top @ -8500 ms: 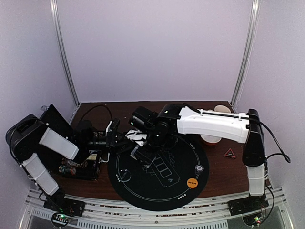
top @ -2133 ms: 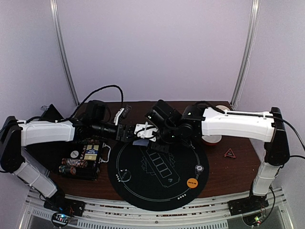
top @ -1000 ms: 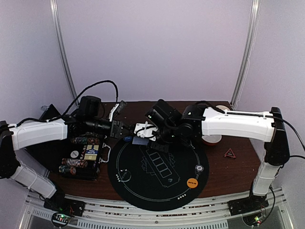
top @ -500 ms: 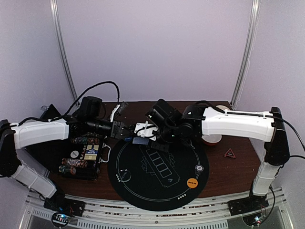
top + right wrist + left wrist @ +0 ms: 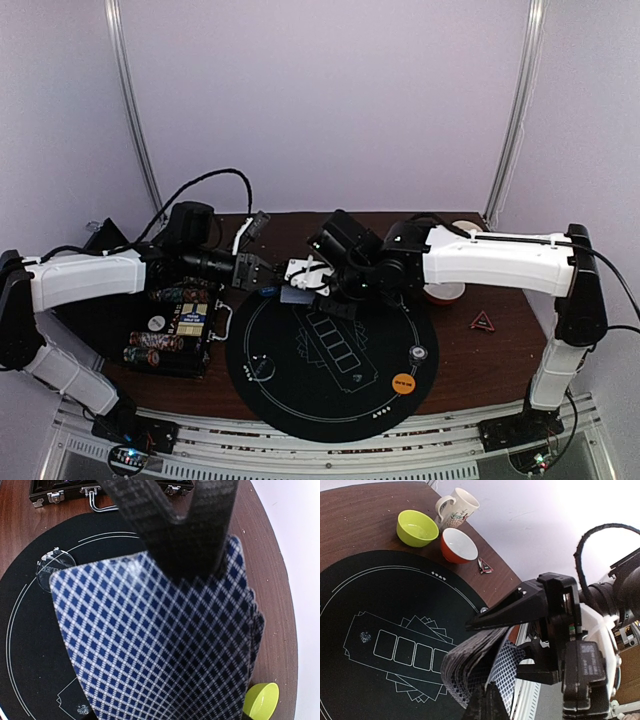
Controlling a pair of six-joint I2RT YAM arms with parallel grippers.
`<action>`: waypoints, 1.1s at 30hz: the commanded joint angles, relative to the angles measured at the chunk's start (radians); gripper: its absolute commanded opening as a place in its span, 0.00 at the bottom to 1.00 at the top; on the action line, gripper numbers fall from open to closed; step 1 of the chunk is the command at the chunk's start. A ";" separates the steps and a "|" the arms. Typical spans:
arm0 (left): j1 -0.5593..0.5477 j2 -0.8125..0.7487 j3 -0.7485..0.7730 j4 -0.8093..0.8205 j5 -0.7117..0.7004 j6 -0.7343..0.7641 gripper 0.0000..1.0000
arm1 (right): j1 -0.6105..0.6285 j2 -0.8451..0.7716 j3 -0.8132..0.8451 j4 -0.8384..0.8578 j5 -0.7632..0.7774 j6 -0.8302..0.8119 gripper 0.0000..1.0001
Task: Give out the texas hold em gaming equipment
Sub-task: Pick up the poker card from the face-down deck piles.
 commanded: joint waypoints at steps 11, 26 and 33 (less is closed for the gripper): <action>0.046 -0.052 -0.017 0.091 0.056 -0.038 0.00 | -0.049 -0.091 -0.104 0.050 0.024 0.040 0.50; 0.258 -0.178 -0.070 -0.027 -0.090 -0.131 0.00 | -0.100 -0.150 -0.164 0.071 0.019 0.044 0.50; 0.306 -0.149 -0.139 -0.074 -0.187 -0.147 0.00 | -0.108 -0.163 -0.170 0.075 0.017 0.035 0.50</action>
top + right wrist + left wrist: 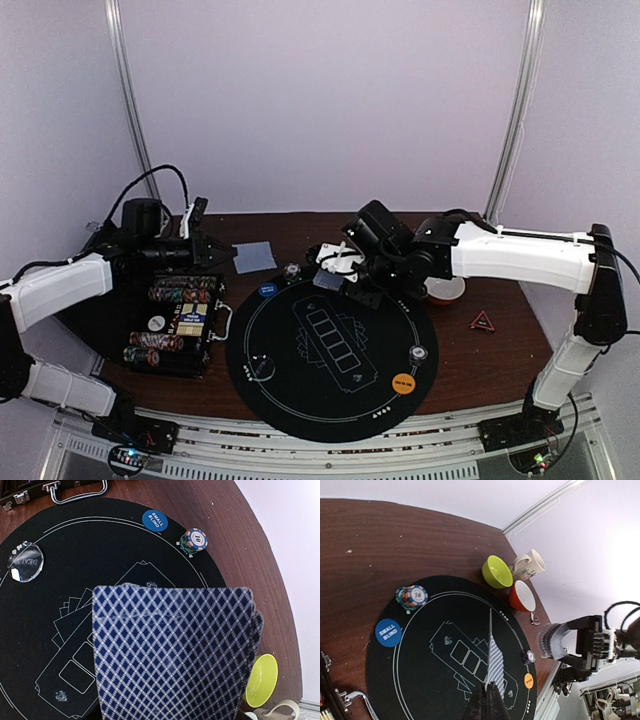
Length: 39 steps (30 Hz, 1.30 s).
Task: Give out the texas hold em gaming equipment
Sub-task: Pick up the poker card from the face-down deck piles, then distribute the poker card in the small blind area.
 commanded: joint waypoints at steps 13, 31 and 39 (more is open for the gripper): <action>0.047 0.156 -0.088 0.167 -0.256 -0.093 0.00 | -0.012 -0.069 -0.045 0.026 0.011 -0.004 0.50; 0.067 0.642 0.076 0.622 -0.329 -0.274 0.00 | -0.017 -0.106 -0.070 0.028 0.001 0.004 0.50; 0.063 0.753 0.194 0.475 -0.388 -0.235 0.00 | -0.017 -0.117 -0.080 0.026 0.002 0.012 0.50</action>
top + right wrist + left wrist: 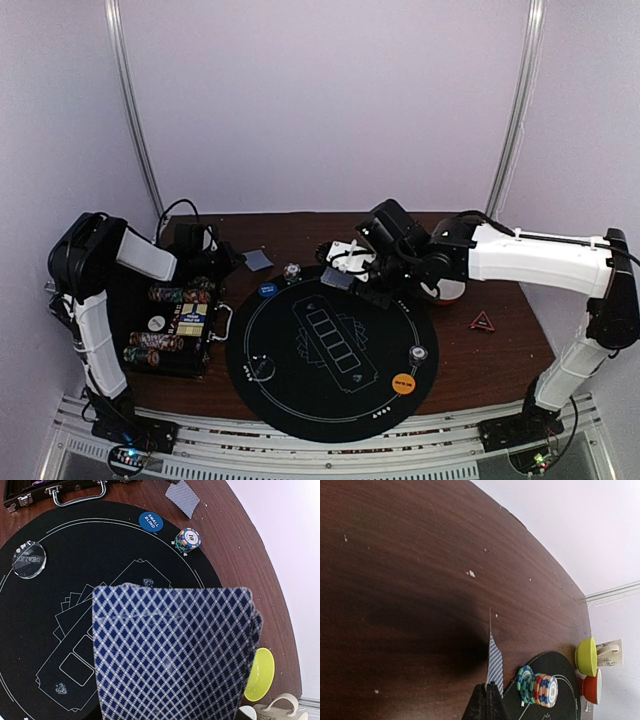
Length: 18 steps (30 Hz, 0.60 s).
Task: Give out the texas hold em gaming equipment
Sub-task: Distribute the poker card in the small blind area.
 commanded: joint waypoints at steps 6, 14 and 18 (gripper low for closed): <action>-0.015 0.044 0.078 -0.109 -0.069 0.053 0.06 | -0.008 -0.031 -0.004 0.003 0.004 0.016 0.50; -0.020 0.002 0.130 -0.260 -0.159 0.110 0.33 | -0.008 -0.028 0.009 -0.006 -0.001 0.015 0.50; -0.022 -0.063 0.158 -0.344 -0.231 0.142 0.50 | -0.007 -0.025 0.015 -0.011 -0.002 0.016 0.50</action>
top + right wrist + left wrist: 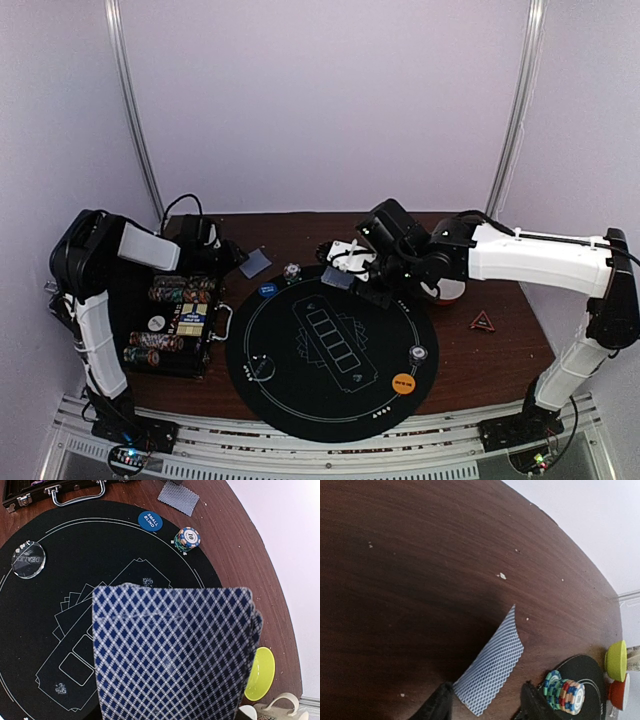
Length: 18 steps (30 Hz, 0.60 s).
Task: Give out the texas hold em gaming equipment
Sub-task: Distribute the poker card in the small blind area, then pick up the poker card from the face-down deck piles.
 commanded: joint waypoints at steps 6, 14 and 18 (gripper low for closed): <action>-0.036 -0.216 0.018 -0.140 -0.150 0.087 0.69 | -0.005 -0.026 0.021 -0.014 0.003 0.012 0.50; -0.138 -0.433 0.000 -0.159 -0.081 0.247 0.75 | -0.002 -0.015 0.053 -0.016 -0.018 0.010 0.50; -0.221 -0.490 -0.026 -0.139 0.143 0.298 0.79 | 0.001 0.001 0.080 -0.017 -0.033 0.002 0.50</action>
